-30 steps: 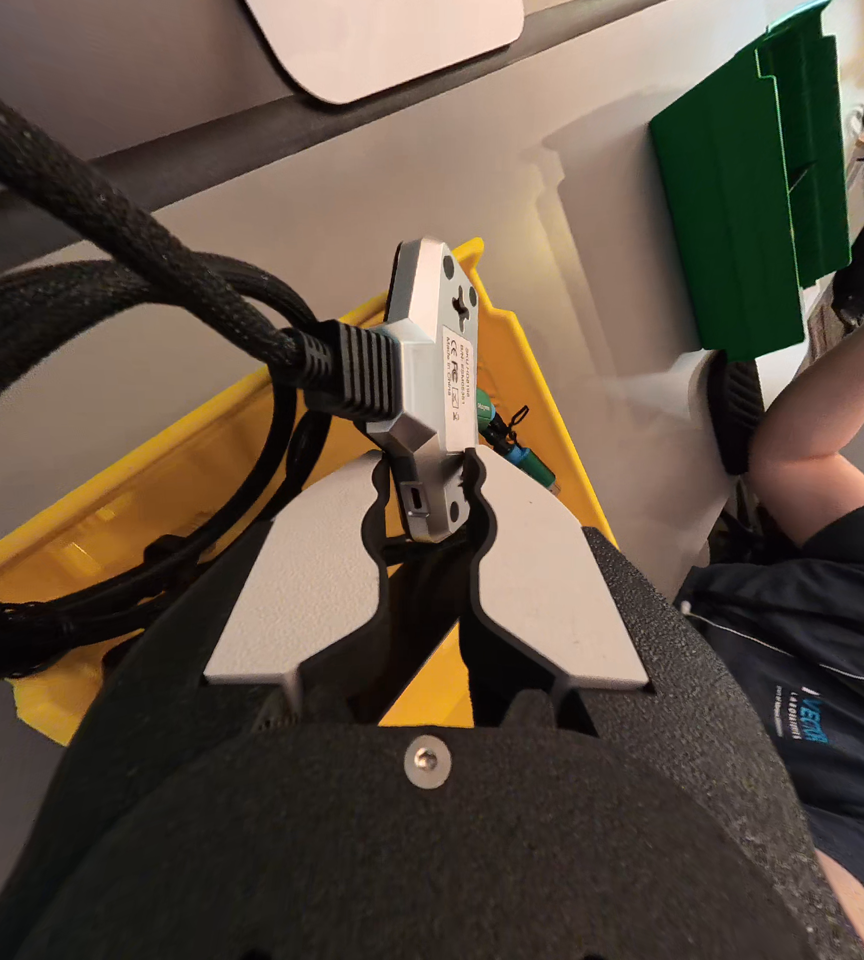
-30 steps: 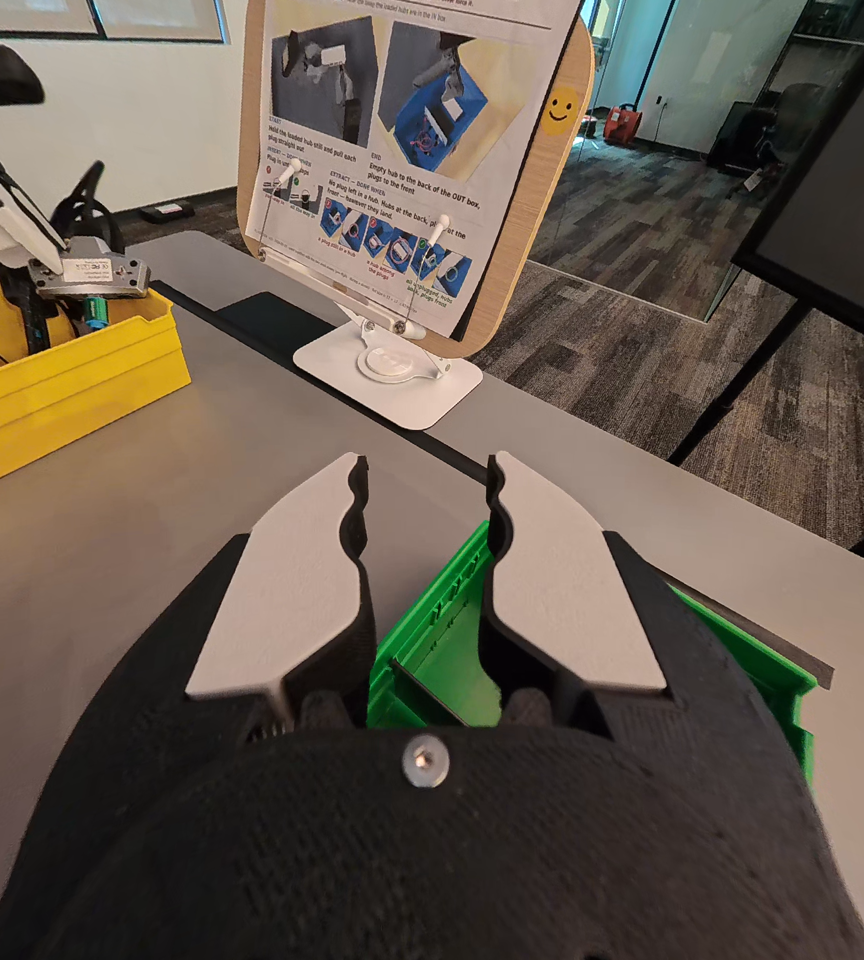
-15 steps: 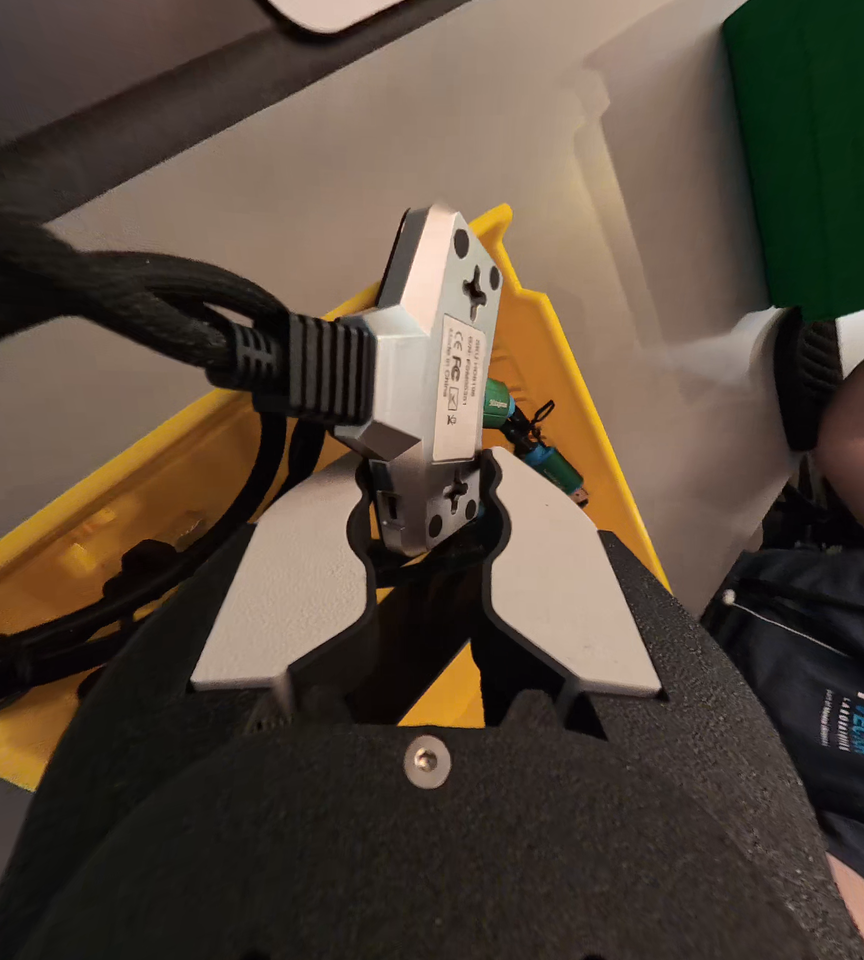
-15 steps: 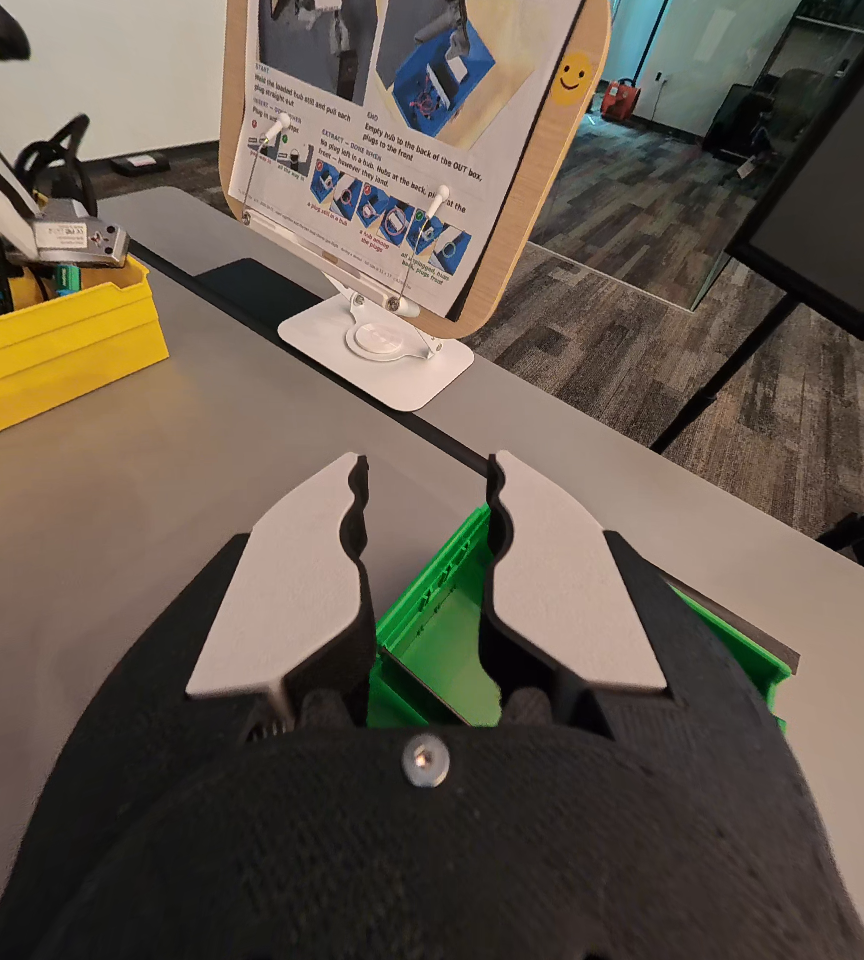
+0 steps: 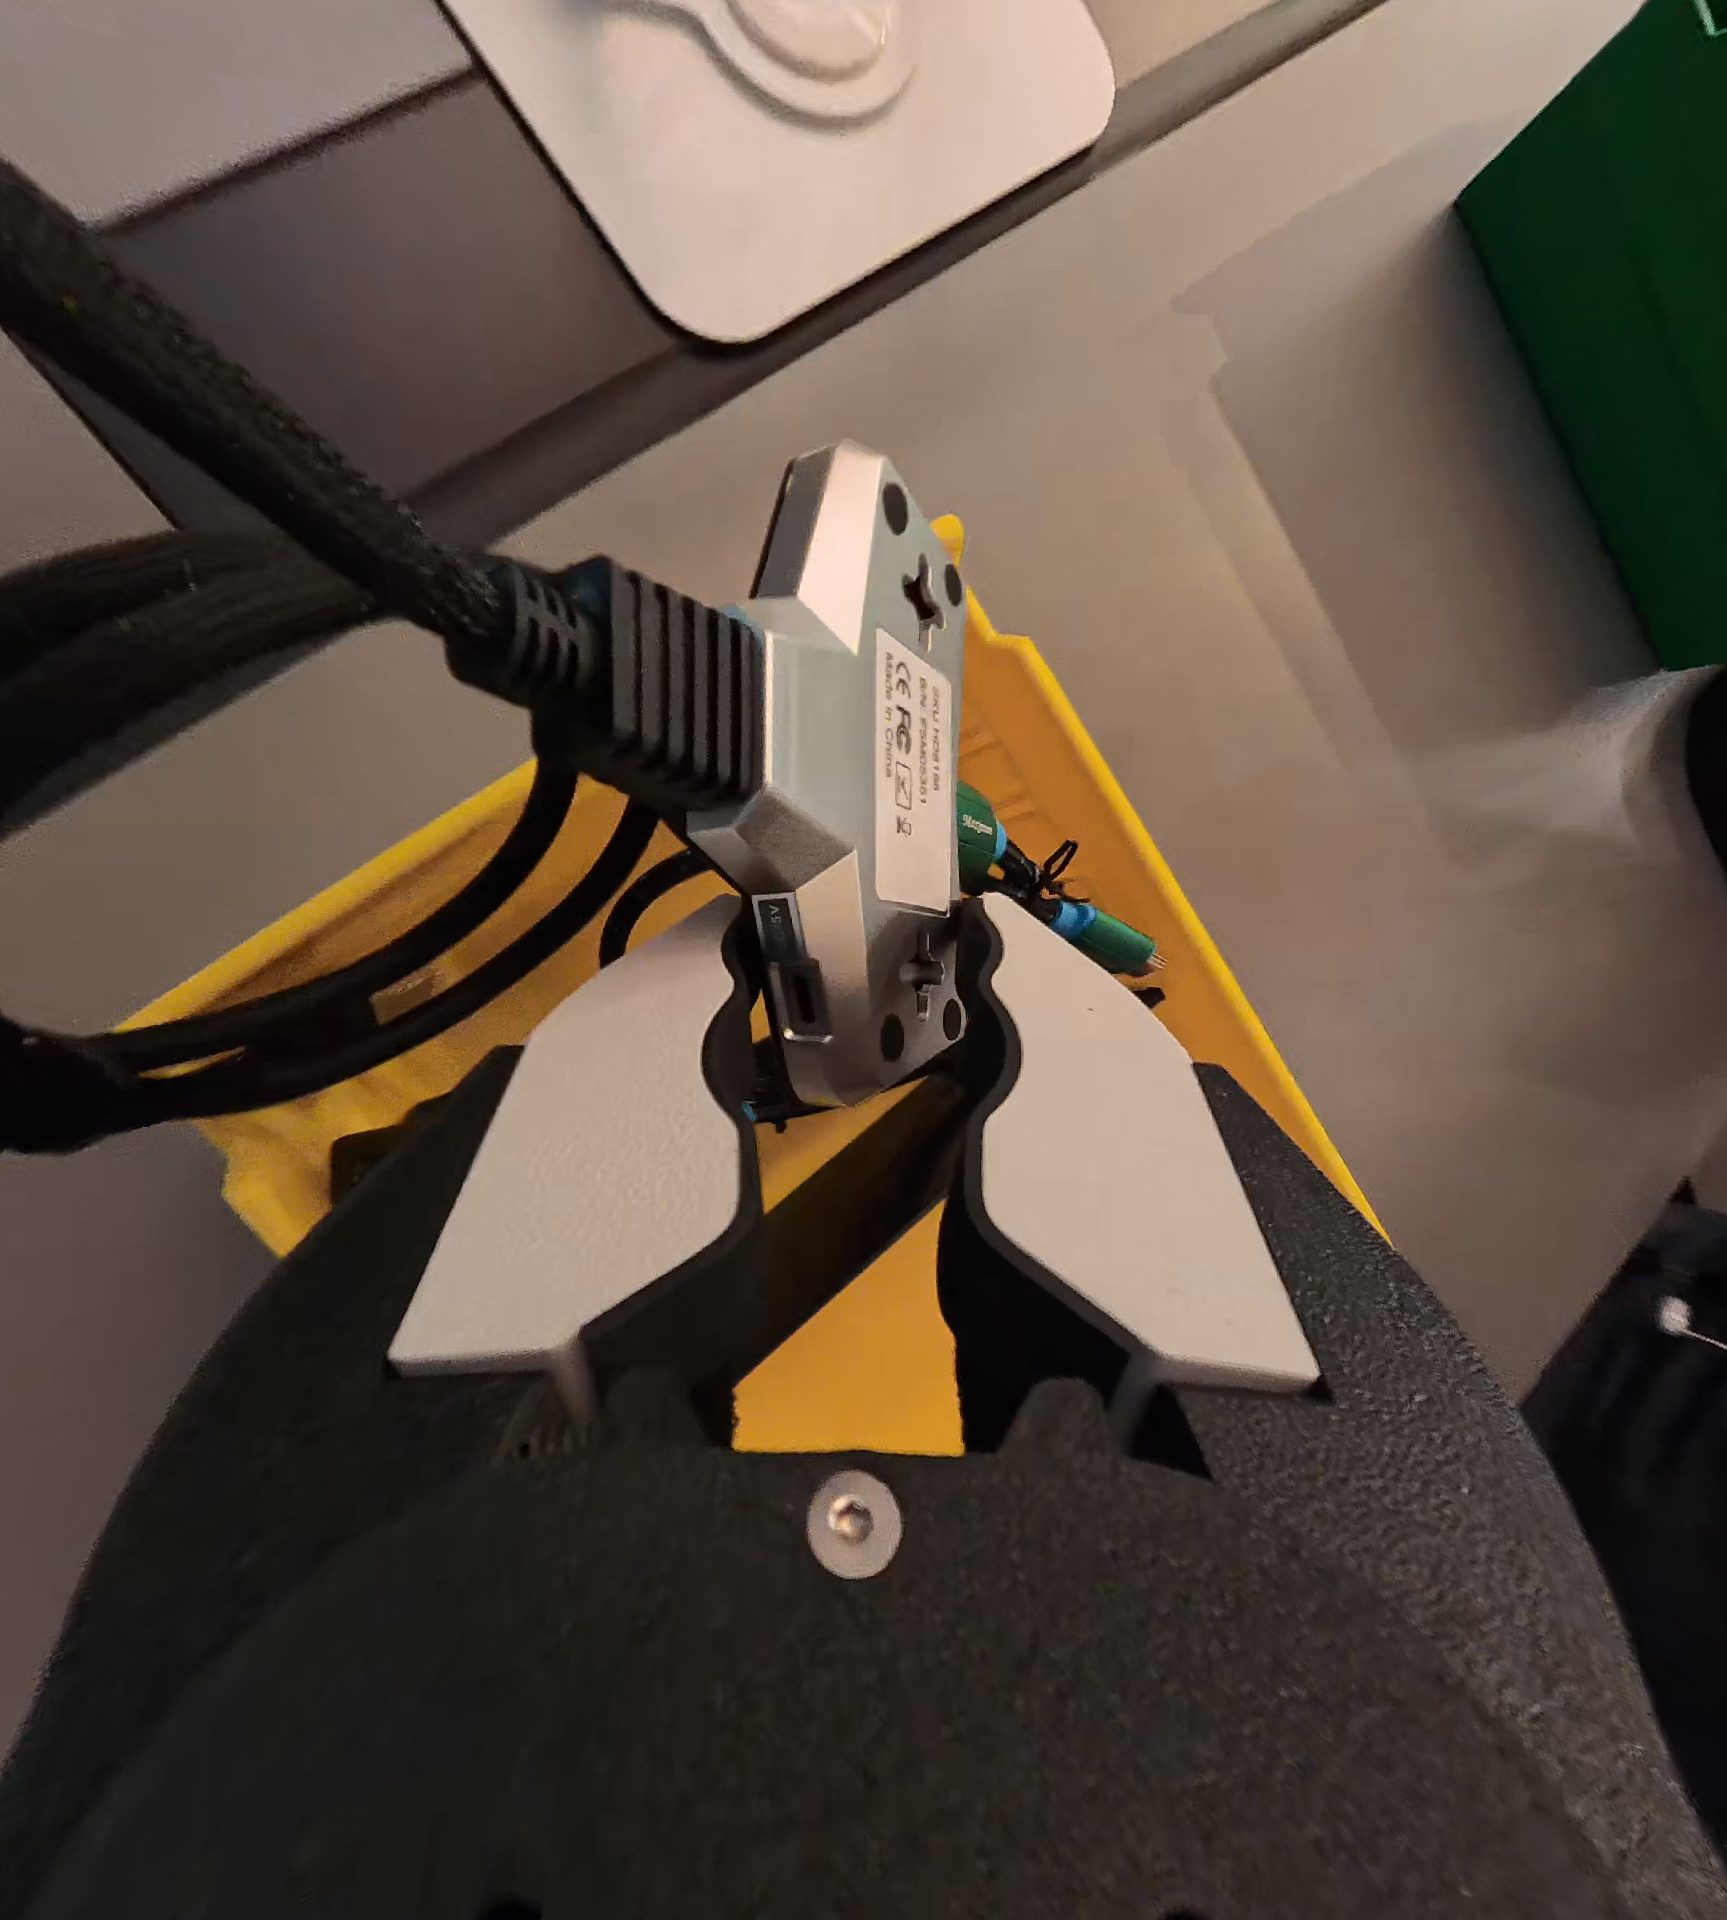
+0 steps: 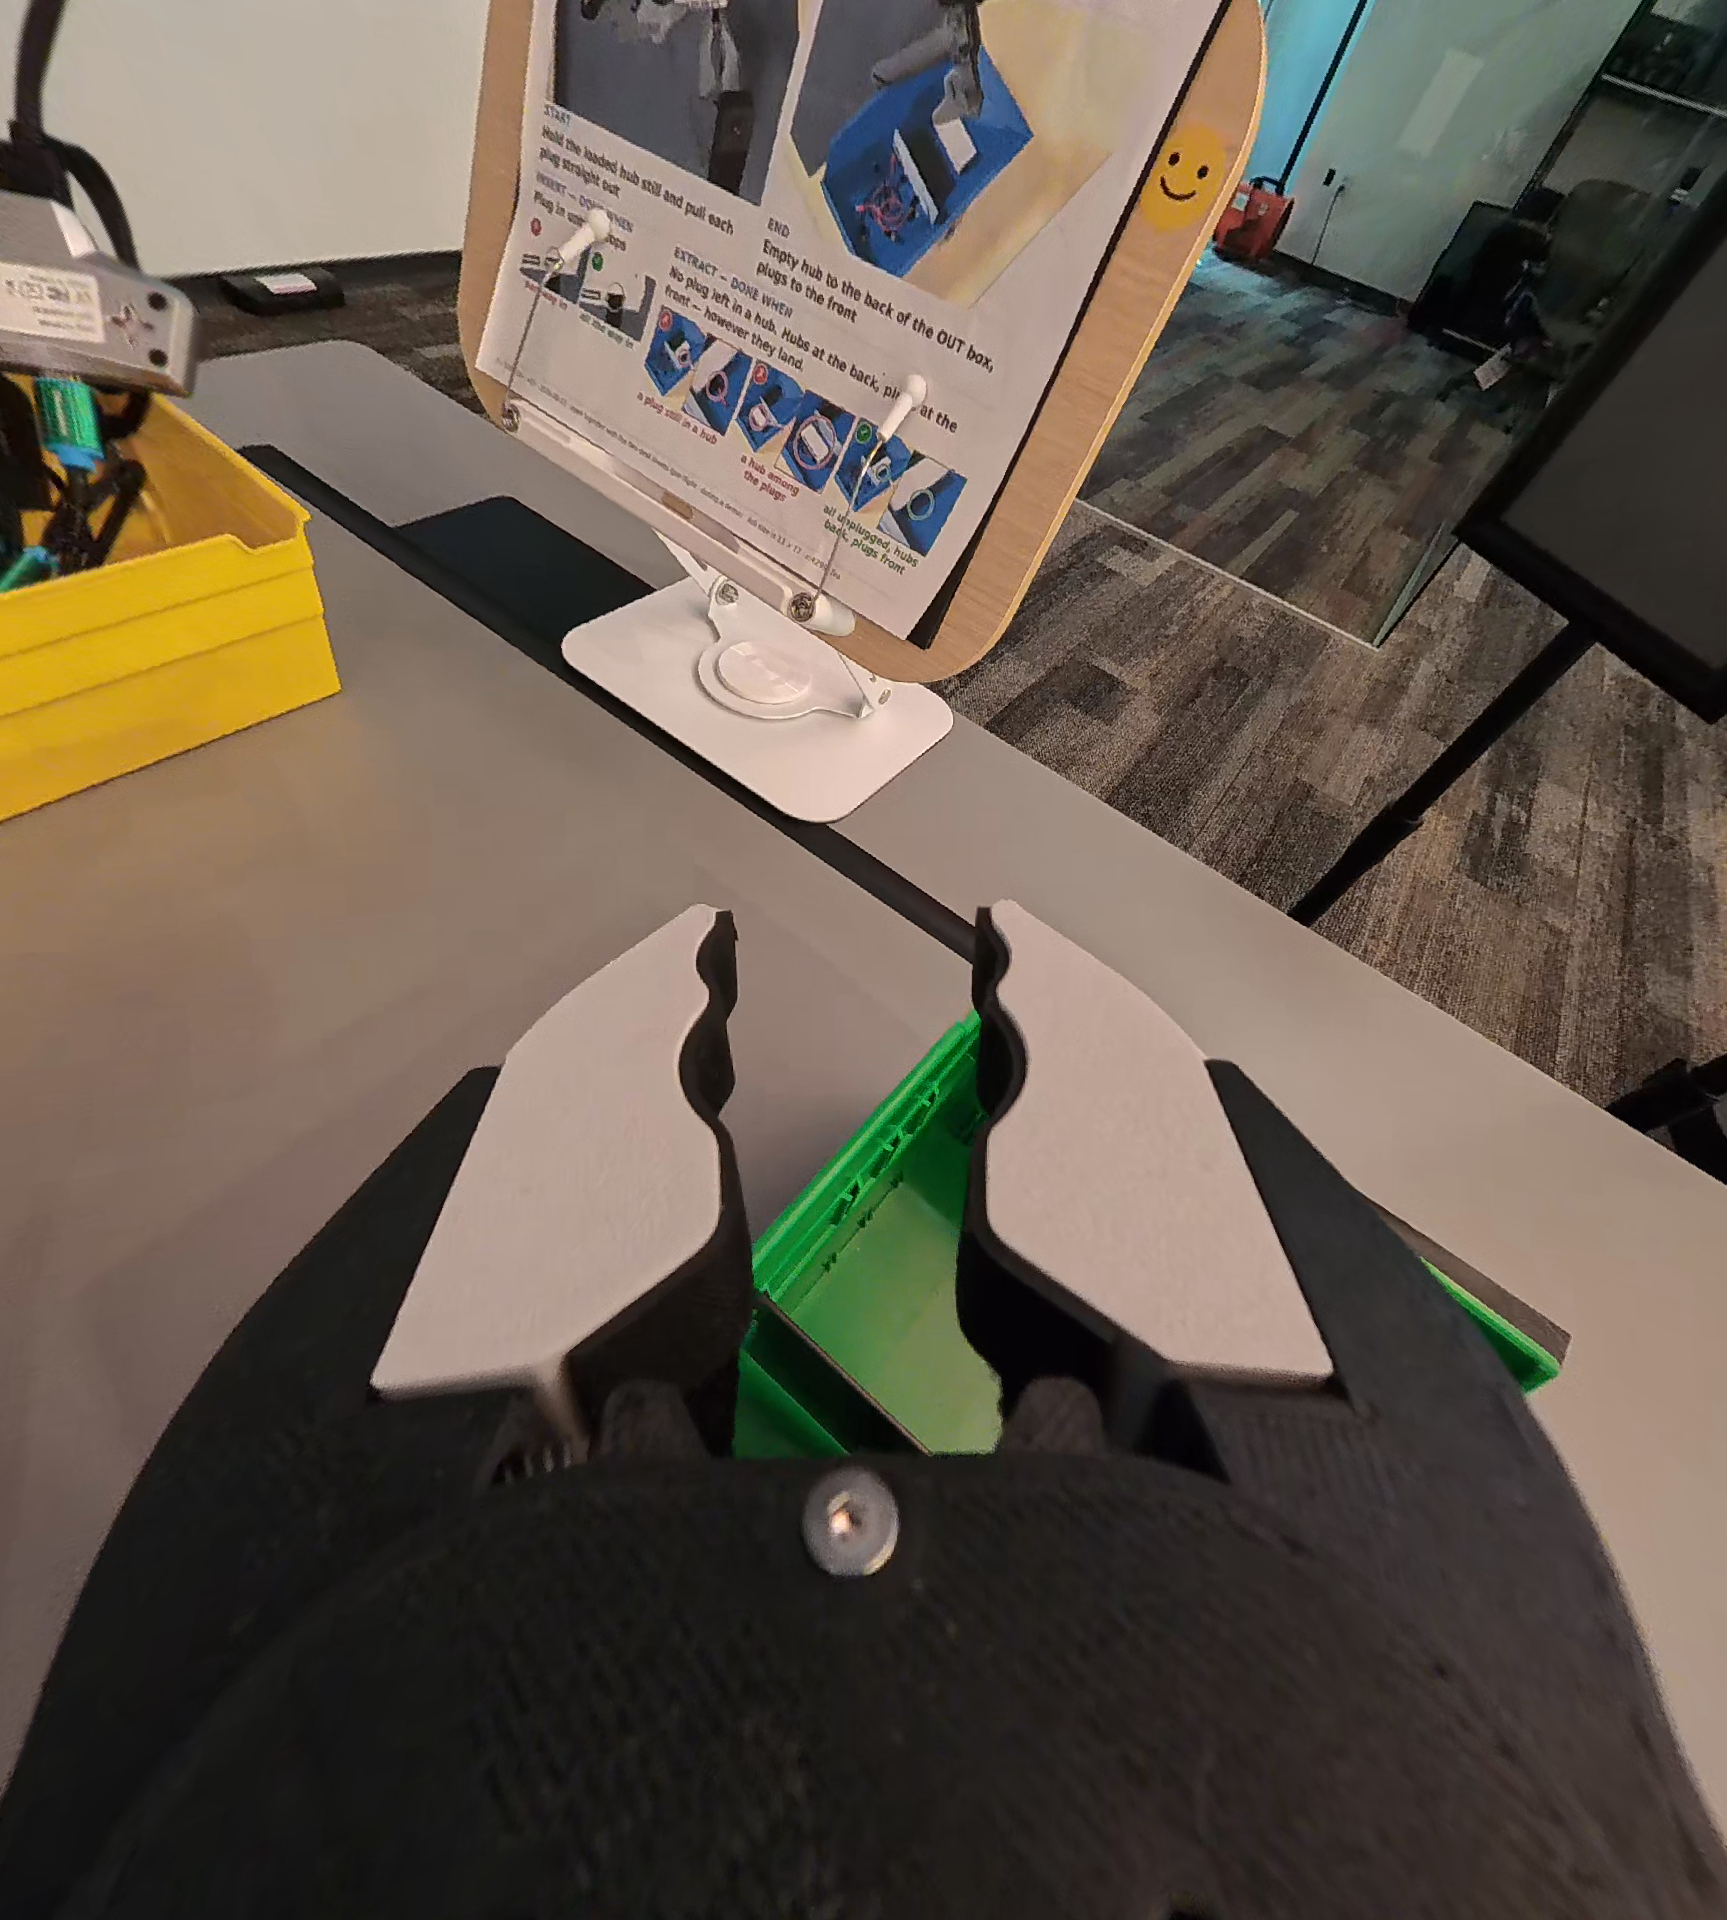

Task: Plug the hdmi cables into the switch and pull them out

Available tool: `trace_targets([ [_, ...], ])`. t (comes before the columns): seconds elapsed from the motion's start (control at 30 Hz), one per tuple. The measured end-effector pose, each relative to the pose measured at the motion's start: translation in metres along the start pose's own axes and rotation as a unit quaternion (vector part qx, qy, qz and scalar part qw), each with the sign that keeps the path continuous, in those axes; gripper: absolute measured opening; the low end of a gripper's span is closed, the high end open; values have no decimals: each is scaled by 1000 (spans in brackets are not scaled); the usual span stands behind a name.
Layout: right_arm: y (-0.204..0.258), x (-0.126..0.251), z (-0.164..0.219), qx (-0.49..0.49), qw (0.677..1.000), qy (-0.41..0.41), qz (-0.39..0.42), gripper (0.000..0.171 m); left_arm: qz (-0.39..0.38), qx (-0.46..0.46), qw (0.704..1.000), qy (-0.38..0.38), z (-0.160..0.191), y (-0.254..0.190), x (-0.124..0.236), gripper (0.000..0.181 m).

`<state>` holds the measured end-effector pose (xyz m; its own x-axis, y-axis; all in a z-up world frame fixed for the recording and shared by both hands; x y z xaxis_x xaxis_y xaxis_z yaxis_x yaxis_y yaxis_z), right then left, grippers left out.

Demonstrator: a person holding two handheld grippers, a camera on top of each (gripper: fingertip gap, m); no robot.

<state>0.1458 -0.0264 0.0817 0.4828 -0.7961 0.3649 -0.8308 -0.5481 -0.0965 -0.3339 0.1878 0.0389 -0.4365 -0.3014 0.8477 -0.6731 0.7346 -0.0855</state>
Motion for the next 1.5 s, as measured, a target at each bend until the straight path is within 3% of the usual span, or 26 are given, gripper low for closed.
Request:
trace_targets([
  [0.33,15,-11,-10,18,999,-11,-24,44,-126,-73,975,-166,-19,-40,90,35],
  [0.5,33,-24,-17,39,998,-11,-46,43,-129,-108,960,-226,-25,-82,132,34],
  [0.6,55,-33,-30,39,992,-52,-107,43,-105,-139,950,-259,-26,-120,148,29],
  [0.73,104,-48,-54,-4,954,-155,-255,39,-89,-178,934,-295,-25,-166,142,24],
  [0.83,144,-66,-60,-24,915,-183,-360,43,-31,-192,929,-316,-24,-198,133,23],
  [1.0,174,-90,-57,-14,895,-219,-389,56,82,-202,920,-325,-20,-243,122,23],
  [1.2,194,-82,-62,-32,829,-293,-476,55,125,-238,904,-333,-16,-276,108,23],
  [1.3,195,-80,-62,-31,820,-301,-486,40,164,-237,895,-341,-14,-286,103,23],
  [1.33,196,-79,-61,-18,819,-293,-493,14,177,-237,891,-344,-14,-288,101,24],
  [1.4,196,-78,-58,2,818,-282,-502,13,196,-235,885,-352,-13,-289,97,24],
  [1.5,189,-81,-57,42,860,-266,-434,13,166,-217,890,-364,-14,-280,87,25],
])
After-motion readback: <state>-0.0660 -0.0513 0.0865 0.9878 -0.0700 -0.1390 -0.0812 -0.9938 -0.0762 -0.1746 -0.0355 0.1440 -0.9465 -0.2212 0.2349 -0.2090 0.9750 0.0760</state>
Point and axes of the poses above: each gripper's, where its closed fingertips meet, x back along the fingers, z out of its underside, y = z × x across the jaws, the point moved 6 cm from there along x, back along the fingers, and after that the axes turned 14 degrees about -z, right-handed, at the moved point
